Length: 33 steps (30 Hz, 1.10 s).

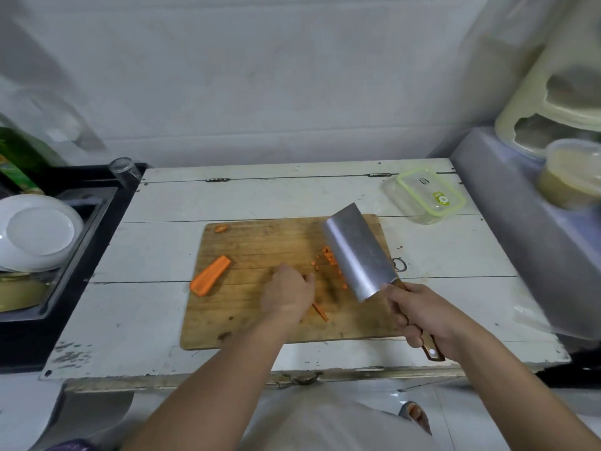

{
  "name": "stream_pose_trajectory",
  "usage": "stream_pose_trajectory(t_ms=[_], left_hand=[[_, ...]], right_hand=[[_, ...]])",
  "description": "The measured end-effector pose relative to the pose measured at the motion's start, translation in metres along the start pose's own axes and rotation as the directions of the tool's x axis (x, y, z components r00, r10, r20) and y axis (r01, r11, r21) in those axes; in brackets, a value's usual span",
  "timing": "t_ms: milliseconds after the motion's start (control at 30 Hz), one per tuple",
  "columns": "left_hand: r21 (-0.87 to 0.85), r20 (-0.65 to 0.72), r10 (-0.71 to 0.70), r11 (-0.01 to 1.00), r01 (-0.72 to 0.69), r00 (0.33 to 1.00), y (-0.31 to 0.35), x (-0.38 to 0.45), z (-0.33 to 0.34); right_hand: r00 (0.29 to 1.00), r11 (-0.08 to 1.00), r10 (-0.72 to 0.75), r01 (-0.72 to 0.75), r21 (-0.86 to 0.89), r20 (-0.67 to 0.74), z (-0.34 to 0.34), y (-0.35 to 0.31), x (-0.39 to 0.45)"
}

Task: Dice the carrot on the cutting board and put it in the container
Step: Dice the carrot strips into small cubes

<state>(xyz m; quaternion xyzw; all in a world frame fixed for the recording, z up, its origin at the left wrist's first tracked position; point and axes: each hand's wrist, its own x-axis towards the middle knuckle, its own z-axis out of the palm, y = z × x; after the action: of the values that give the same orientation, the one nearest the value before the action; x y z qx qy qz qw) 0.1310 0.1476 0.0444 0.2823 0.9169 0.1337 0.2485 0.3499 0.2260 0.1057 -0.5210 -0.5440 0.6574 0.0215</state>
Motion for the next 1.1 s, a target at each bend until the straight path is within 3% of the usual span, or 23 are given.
stream_pose_trajectory(t_ms=[133, 233, 300, 433, 600, 700, 1100], left_hand=[[0.316, -0.035, 0.263, 0.918, -0.239, 0.964, 0.006, -0.011, 0.017], [0.413, -0.011, 0.498, 0.792, -0.450, 0.867, -0.015, 0.002, 0.012], [0.391, 0.040, 0.592, 0.732, -0.558, 0.805, -0.031, 0.015, 0.003], [0.203, 0.015, 0.578, 0.797, -0.568, 0.816, -0.055, 0.009, -0.001], [0.206, -0.136, 0.533, 0.840, -0.502, 0.835, -0.083, -0.005, 0.011], [0.144, -0.217, 0.488, 0.873, -0.466, 0.846, -0.091, 0.000, 0.006], [0.106, -0.149, 0.625, 0.781, -0.616, 0.767, -0.079, 0.013, 0.012]], right_hand=[[0.999, 1.000, -0.029, 0.029, -0.002, -0.040, -0.003, 0.000, -0.001], [0.998, 0.999, -0.033, 0.032, -0.021, -0.056, -0.002, 0.001, -0.001], [0.998, 0.997, -0.036, 0.032, -0.068, -0.059, 0.001, 0.004, -0.002], [0.990, 0.949, -0.102, 0.068, -0.308, -0.098, 0.018, 0.012, -0.004], [0.969, 0.837, -0.222, 0.132, -0.531, -0.109, 0.045, 0.020, 0.004], [0.962, 0.808, -0.229, 0.103, -0.580, -0.148, 0.057, 0.023, 0.011], [0.953, 0.795, -0.248, 0.099, -0.598, -0.172, 0.080, 0.020, 0.024]])
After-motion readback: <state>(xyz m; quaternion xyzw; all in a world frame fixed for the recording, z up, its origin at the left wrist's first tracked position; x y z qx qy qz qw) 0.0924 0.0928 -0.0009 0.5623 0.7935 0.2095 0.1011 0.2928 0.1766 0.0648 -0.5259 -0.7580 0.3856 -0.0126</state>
